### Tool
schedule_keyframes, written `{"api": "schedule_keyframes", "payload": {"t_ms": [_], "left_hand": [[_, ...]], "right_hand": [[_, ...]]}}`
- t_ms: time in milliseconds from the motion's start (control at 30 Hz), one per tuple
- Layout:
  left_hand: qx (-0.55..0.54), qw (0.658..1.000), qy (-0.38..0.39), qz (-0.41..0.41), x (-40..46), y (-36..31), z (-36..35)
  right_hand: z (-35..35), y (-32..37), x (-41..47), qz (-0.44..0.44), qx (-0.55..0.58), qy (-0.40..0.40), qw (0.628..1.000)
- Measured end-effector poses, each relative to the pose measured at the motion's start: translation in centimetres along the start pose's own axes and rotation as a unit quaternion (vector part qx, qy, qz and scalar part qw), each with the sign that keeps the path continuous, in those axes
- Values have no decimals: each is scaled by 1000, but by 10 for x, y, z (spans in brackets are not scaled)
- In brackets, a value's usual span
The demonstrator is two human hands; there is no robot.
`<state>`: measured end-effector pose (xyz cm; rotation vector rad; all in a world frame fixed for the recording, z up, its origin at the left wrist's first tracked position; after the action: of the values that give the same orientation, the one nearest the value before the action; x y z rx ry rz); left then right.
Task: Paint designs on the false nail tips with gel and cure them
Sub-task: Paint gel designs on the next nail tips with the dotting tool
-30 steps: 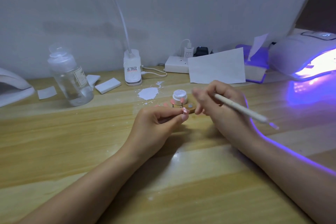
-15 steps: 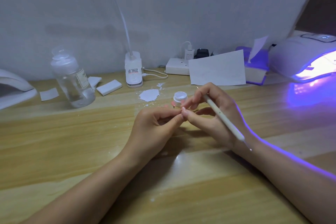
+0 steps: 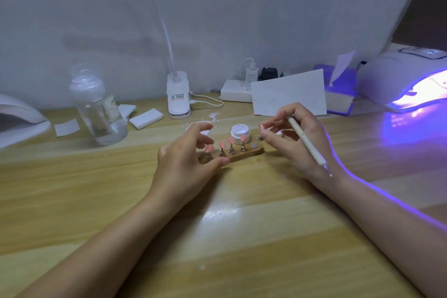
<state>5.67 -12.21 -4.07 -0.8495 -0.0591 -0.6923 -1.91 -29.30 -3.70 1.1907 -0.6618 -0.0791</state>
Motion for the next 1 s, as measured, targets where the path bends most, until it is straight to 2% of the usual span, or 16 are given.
{"api": "schedule_keyframes", "payload": {"t_ms": [367, 1000], "left_hand": [[-17, 998, 58, -5, 9, 8, 9], [10, 996, 94, -2, 13, 9, 16]], "right_hand": [[-3, -7, 0, -3, -5, 51, 999], [-5, -4, -2, -11, -60, 77, 995]]}}
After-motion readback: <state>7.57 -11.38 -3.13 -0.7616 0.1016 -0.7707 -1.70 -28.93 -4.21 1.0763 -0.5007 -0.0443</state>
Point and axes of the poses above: each hand's wrist, its own x-axis towards the middle knuckle, its own z-axis out of the back of the hand, y = z × x, the point moved 1 cm from there along x, towards the middle knuckle, and after that the axes turned 4 degrees about y, right-handed, at the moved point
